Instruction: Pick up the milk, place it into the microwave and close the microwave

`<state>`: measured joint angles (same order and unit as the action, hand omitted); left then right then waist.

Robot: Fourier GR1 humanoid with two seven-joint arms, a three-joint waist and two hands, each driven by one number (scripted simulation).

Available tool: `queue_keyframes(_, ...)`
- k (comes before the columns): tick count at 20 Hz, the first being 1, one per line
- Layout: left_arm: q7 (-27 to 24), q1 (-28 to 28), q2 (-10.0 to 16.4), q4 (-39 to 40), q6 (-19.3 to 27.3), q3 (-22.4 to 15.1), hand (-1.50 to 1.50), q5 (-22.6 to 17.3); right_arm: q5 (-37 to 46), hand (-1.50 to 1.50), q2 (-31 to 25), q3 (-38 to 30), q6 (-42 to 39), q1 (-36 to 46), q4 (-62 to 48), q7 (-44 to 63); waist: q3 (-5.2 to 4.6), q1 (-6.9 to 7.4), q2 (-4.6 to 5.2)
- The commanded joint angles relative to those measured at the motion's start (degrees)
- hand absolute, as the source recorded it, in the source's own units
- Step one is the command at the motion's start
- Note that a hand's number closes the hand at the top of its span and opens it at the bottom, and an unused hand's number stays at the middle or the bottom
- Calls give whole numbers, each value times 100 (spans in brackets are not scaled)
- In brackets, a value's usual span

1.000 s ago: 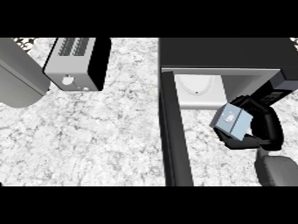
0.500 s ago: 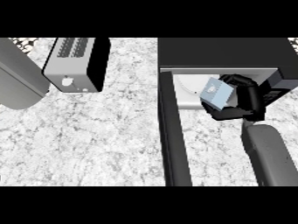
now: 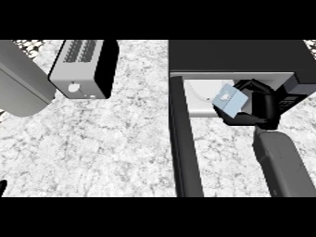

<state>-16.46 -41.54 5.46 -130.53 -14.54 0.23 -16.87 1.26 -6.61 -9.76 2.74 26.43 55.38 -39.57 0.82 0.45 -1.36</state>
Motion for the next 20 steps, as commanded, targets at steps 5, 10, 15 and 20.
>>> queue_keyframes(5,46,305,28,112,-61,-137,-150,67,765,150,-467,154,762,1116,-893,613,-85,547,313)
queue_keyframes(10,72,253,85,97,-141,-117,-150,2,768,150,-525,52,1146,1015,-844,548,-90,746,316)
queue_keyframes(15,134,568,92,265,-55,-200,-150,262,524,150,-246,-280,1816,846,-770,424,-89,766,412)
queue_keyframes(20,168,725,156,194,-11,-143,-150,384,803,150,-275,-392,2561,709,-680,-95,-94,887,441)
